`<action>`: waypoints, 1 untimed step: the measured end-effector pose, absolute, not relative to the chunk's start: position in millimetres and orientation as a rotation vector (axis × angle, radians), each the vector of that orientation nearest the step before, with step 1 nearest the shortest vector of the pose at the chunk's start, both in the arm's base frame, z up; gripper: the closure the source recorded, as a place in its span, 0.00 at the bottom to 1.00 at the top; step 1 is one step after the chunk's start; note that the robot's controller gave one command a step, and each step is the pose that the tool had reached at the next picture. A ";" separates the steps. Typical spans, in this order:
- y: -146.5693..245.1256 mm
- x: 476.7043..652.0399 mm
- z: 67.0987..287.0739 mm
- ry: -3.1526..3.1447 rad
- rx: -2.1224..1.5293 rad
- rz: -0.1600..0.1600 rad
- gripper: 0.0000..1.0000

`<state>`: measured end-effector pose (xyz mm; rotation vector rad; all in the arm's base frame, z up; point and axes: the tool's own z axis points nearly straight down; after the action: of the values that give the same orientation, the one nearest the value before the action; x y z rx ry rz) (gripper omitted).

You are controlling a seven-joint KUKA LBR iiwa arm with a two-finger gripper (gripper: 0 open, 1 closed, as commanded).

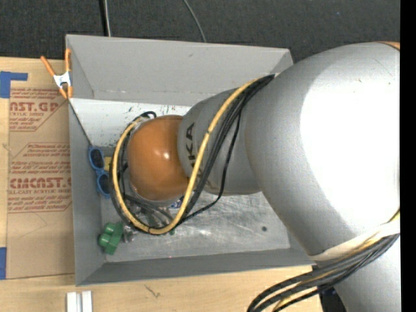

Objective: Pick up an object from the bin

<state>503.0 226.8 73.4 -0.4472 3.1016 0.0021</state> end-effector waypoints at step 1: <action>227.6 501.3 71.8 3.104 -0.449 0.004 0.00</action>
Offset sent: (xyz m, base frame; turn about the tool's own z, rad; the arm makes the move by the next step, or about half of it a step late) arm 0.0000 0.0000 0.0000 0.0000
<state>501.3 227.6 71.8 -0.4489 3.1042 0.0045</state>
